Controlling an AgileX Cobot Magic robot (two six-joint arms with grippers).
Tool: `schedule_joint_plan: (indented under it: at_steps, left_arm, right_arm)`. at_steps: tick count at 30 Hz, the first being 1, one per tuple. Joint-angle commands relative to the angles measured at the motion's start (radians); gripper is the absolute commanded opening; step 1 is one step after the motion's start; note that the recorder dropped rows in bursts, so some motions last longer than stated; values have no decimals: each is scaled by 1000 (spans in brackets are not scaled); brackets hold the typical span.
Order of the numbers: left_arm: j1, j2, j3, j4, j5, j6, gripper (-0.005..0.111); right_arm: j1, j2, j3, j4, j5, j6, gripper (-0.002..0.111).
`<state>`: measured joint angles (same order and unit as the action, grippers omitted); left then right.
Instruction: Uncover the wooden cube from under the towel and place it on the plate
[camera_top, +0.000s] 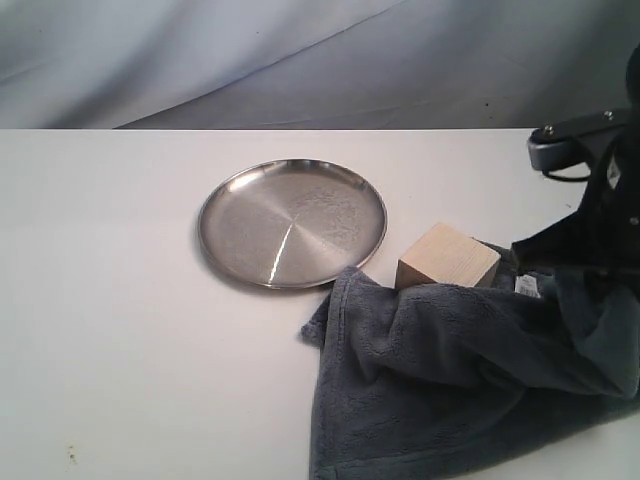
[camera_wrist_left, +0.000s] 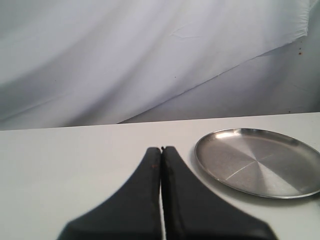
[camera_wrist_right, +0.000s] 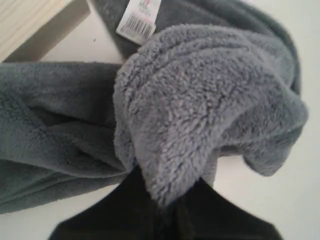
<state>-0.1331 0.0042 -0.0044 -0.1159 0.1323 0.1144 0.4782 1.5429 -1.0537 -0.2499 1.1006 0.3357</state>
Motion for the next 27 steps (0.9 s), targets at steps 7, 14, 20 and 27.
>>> schedule_joint_plan:
  at_steps: [7,14,20,27]
  left_arm:
    - [-5,-4,4,-2,0,-3,0]
    - [-5,-4,4,-2,0,-3,0]
    - [-5,-4,4,-2,0,-3,0]
    - [-5,-4,4,-2,0,-3,0]
  right_arm:
    - [0,123,121,85,-118,-17,0]
    - [0,190,134,93,-124,-22,0]
    - [0,179,134,93,-122,-59,0]
    - [0,118,134,125,-106,-81,40]
